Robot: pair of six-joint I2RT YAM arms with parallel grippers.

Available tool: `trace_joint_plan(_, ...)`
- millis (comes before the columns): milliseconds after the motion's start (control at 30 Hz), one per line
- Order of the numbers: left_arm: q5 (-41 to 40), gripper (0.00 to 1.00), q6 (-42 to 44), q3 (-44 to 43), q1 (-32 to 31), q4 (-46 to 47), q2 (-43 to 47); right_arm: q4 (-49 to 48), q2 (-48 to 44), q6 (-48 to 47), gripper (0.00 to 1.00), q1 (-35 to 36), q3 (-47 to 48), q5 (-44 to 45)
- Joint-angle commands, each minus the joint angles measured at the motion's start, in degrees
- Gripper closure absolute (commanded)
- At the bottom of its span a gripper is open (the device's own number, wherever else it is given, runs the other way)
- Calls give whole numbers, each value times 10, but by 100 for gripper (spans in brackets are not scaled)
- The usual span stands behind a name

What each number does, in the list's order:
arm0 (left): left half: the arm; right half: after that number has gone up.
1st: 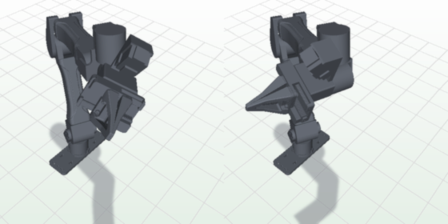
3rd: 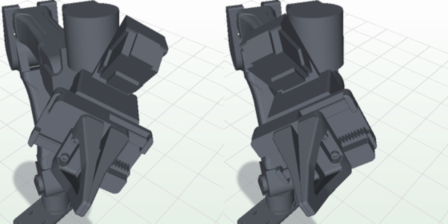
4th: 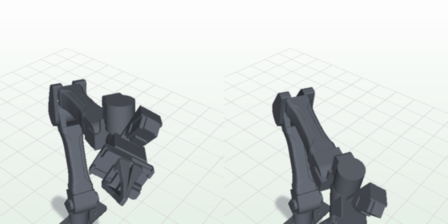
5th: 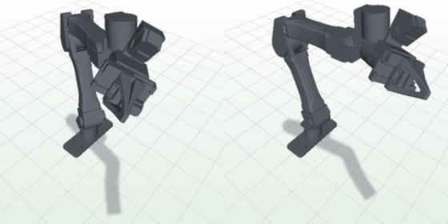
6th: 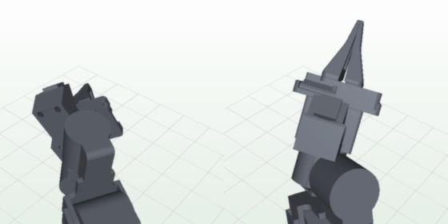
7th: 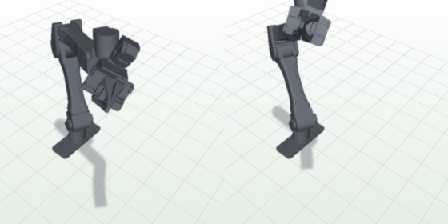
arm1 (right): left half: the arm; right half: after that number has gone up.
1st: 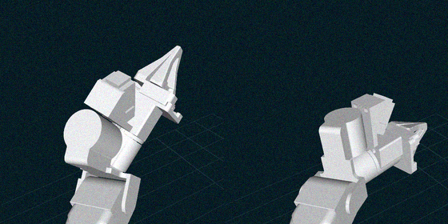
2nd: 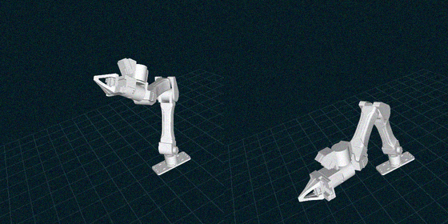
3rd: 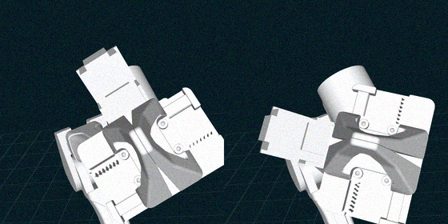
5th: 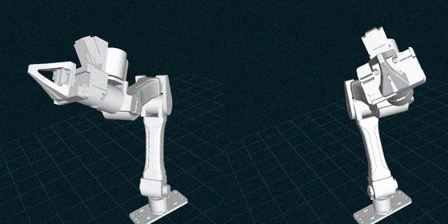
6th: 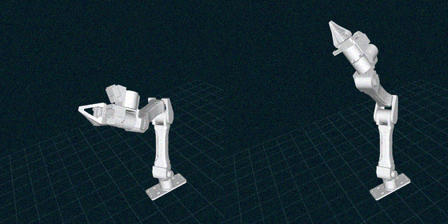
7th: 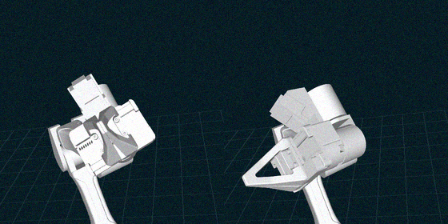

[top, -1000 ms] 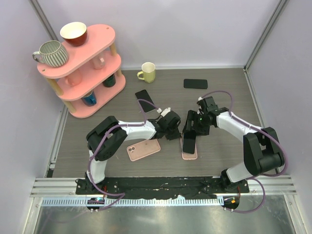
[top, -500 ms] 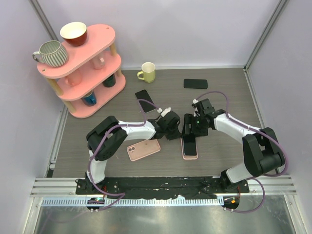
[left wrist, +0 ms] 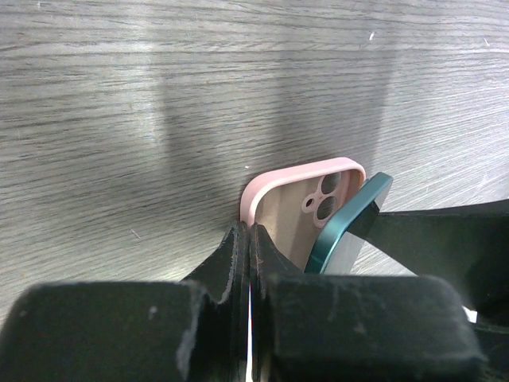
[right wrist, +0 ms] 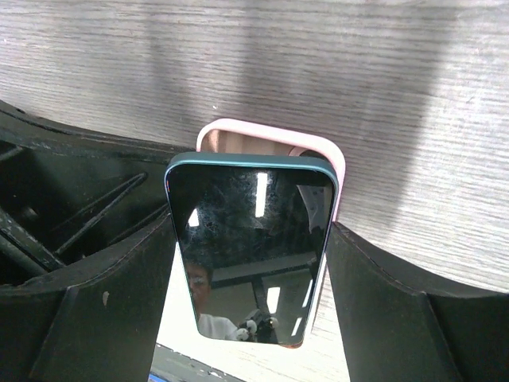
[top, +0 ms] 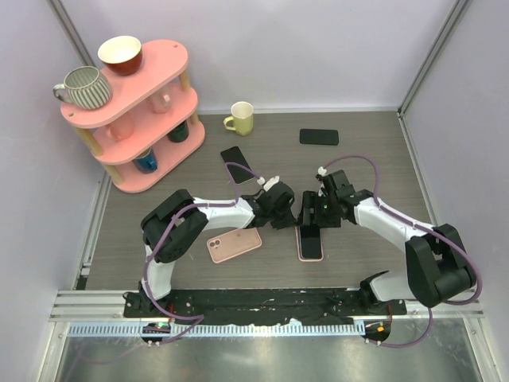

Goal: Put the phone into the phone case

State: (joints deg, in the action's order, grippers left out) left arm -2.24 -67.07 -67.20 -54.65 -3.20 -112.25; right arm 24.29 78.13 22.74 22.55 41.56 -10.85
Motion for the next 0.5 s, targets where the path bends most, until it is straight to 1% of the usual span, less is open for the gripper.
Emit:
trace_joint_plan(0,-14,100,1,2,2,1,0,8,-24,15,61,7,-17,14)
trace_joint_plan(67,-17,100,2,3,2,0,2,8,-26,20,55,12,-22,24)
trace_joint_plan(133,-18,100,4,3,2,-2,4,8,-28,23,53,14,-24,23)
trace_joint_plan(167,-18,100,4,3,2,-2,5,9,-31,26,46,16,-24,25)
trace_joint_plan(267,-2,100,11,3,2,11,11,12,-43,34,37,17,-18,30)
trace_joint_plan(333,21,100,20,4,2,29,14,18,-50,36,35,17,-8,29)
trace_joint_plan(367,21,100,26,1,2,29,16,20,-51,38,31,17,-3,26)
trace_joint_plan(400,21,99,27,-2,2,29,18,24,-52,37,29,17,0,25)
trace_joint_plan(467,21,91,34,-1,2,29,30,34,-54,36,28,17,12,22)
